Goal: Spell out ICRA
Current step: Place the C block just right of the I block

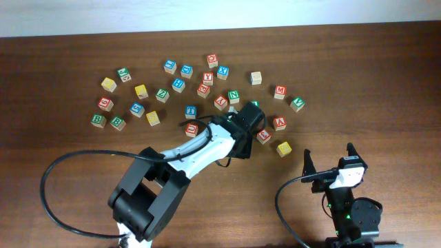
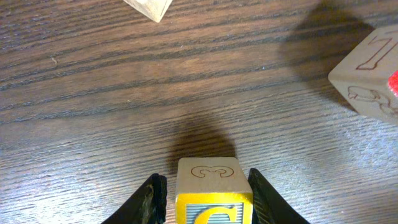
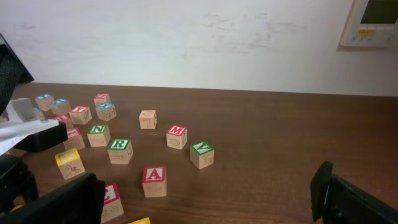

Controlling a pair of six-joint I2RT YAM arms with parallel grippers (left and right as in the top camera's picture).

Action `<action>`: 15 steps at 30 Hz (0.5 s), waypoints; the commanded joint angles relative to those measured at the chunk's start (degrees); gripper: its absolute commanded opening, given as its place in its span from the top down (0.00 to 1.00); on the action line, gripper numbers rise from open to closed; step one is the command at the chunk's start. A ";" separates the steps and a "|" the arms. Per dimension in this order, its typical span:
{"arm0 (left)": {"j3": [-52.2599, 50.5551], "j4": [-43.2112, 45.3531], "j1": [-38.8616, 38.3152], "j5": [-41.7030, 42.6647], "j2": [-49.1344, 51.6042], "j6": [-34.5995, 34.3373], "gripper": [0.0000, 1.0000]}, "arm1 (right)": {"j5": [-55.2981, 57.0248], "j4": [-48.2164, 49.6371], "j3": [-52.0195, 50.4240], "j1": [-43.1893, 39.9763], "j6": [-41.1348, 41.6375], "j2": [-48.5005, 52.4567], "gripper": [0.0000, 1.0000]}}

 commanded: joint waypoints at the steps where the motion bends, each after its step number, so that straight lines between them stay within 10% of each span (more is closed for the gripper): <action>1: 1.16 -0.37 -0.09 -0.87 1.05 2.12 0.69 | -0.15 -0.37 -0.28 -0.37 0.07 -0.44 0.02; 15: 2.12 -10.14 0.07 0.22 -9.70 -0.20 0.78 | -0.13 -0.37 -0.28 -0.37 0.07 -0.44 0.02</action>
